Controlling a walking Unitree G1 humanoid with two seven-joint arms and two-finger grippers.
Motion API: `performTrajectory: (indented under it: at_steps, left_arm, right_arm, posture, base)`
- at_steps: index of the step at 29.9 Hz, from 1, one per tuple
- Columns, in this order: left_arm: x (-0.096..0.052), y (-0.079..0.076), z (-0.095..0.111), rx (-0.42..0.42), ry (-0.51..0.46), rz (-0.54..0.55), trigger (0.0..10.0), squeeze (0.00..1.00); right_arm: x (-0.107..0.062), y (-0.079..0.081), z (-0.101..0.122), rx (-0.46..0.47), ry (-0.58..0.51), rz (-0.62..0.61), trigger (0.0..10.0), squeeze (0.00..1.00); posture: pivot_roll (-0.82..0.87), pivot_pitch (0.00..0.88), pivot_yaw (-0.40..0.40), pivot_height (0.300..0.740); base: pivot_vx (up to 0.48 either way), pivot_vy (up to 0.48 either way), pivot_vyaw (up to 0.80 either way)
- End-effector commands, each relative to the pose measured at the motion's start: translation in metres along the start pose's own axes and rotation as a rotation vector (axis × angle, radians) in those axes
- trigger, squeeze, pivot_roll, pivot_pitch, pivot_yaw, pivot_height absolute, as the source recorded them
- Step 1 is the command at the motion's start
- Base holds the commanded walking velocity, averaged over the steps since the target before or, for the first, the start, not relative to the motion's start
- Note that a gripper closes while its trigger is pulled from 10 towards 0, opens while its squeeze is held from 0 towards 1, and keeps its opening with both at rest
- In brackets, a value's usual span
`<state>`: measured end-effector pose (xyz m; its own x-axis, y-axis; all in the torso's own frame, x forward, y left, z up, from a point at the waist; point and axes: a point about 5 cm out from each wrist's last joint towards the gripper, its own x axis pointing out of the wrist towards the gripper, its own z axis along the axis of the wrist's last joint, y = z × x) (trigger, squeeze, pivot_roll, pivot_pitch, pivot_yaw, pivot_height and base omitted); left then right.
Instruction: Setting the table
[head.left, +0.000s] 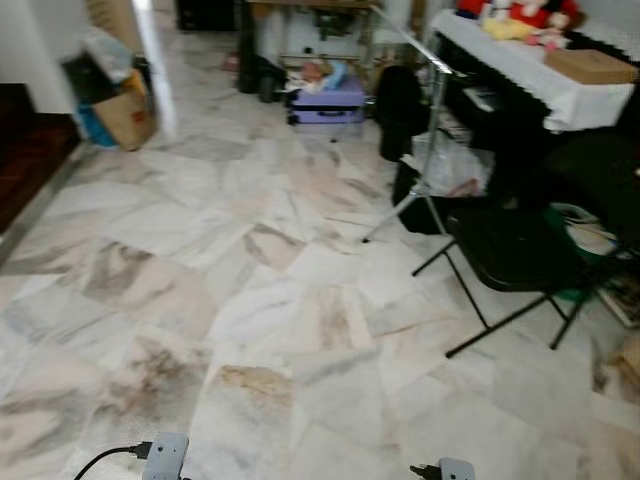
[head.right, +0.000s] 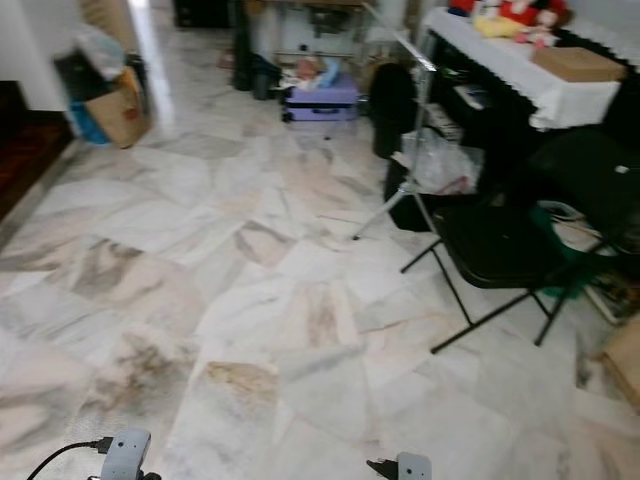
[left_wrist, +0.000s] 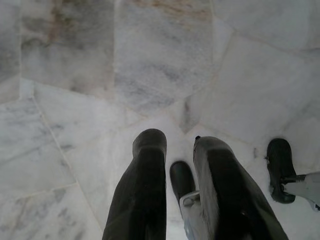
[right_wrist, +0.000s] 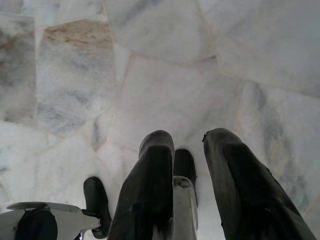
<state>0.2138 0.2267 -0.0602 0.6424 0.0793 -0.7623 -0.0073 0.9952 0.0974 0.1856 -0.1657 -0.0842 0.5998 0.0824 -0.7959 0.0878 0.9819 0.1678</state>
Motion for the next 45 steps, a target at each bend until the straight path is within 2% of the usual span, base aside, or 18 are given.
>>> performTrajectory:
  at_steps: [1,30,35,45]
  left_arm:
    - [-0.001,0.0,-0.004,-0.017,0.008,0.004,10.0,0.0]
    - [-0.001,0.003,-0.004,-0.002,0.013,0.007,10.0,0.0]
    - [-0.001,0.003,-0.003,-0.006,0.008,0.003,10.0,0.0]
    - [-0.001,0.005,-0.001,0.0,0.002,0.005,10.0,0.0]
  right_arm:
    - [-0.001,-0.001,-0.006,-0.005,0.026,0.001,10.0,0.0]
    - [-0.003,-0.009,-0.011,0.004,0.059,-0.011,10.0,0.0]
    - [-0.002,-0.004,-0.011,0.005,0.059,-0.006,10.0,0.0]
    - [0.002,0.016,-0.007,0.005,0.052,0.016,10.0,0.0]
  posture:
    - [0.12,0.074,-0.043,0.74]
    - [0.13,0.084,-0.037,0.74]
    - [0.13,0.085,-0.034,0.74]
    - [0.13,0.087,-0.032,0.74]
  base:
    - [0.0,0.0,-0.8]
    - [0.0,0.05,-0.8]
    - [0.0,0.0,-0.8]
    - [0.0,0.0,-0.8]
